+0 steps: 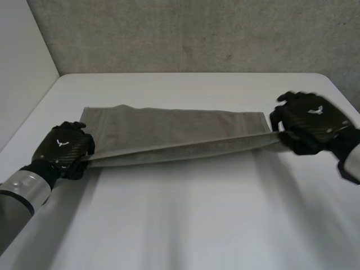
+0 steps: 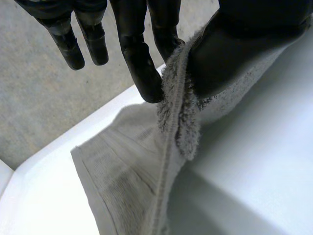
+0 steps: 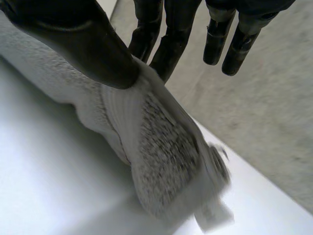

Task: Fold the towel.

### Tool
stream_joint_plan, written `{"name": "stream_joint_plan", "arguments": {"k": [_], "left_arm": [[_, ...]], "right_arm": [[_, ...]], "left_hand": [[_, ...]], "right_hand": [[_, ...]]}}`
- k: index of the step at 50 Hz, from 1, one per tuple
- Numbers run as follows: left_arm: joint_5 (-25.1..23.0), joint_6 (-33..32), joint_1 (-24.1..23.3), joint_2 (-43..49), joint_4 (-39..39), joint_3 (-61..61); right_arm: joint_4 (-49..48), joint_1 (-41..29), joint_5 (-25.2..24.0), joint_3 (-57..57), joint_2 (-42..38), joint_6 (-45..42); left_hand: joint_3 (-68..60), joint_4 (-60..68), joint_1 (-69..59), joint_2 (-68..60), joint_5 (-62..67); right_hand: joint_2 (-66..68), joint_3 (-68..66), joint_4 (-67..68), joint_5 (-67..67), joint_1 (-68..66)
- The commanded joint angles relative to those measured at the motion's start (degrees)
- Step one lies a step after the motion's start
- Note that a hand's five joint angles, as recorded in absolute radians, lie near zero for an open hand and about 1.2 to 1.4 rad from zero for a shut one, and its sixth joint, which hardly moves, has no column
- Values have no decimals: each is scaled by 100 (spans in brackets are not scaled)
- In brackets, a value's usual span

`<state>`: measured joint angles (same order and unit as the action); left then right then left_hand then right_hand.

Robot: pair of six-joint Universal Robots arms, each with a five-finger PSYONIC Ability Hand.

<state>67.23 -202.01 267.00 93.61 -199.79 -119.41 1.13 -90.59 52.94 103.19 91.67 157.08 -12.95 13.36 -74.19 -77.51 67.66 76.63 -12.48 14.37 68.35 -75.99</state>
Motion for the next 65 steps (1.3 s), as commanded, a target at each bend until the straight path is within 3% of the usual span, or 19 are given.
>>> {"name": "stream_joint_plan", "arguments": {"k": [1,6,11,17,24,29,44,54,65], "left_arm": [[9,48,10,-834,510,58],[9,39,71,-1187,661,252],[9,30,107,-1108,652,524],[0,-14,19,-363,669,901],[-9,-23,-78,649,608,1508],[35,-23,-473,1720,678,2412],[62,-225,-622,2793,652,3774],[-9,-225,-649,3629,362,4769],[-580,-234,-676,4402,-535,5200]], "right_arm": [[819,516,-425,-343,668,16],[1205,980,-942,-729,642,-10],[1197,1105,-1005,-984,170,-28],[1284,1034,-934,-1178,-509,-186],[1319,500,-566,-1757,-1597,-485],[1311,174,-302,-1978,-1985,-511],[1135,-117,76,-2822,-2988,-169],[-279,-310,444,-3647,-3786,736],[-491,-548,867,-4333,-4709,763]], "left_hand": [[295,-336,-581,-249,234],[295,-336,-581,-249,234],[295,-336,-581,-249,234],[295,-336,-581,-249,234],[295,-336,-581,-249,234],[295,-336,-581,-249,234],[295,-336,-581,-249,234],[295,-336,-581,-249,234],[295,-336,-581,-249,234]], "right_hand": [[337,248,-437,165,-401],[337,248,-437,165,-401],[337,248,-437,165,-401],[337,248,-437,165,-401],[337,248,-437,165,-401],[337,248,-437,165,-401],[337,248,-437,165,-401],[337,248,-437,165,-401],[337,248,-437,165,-401]]}}
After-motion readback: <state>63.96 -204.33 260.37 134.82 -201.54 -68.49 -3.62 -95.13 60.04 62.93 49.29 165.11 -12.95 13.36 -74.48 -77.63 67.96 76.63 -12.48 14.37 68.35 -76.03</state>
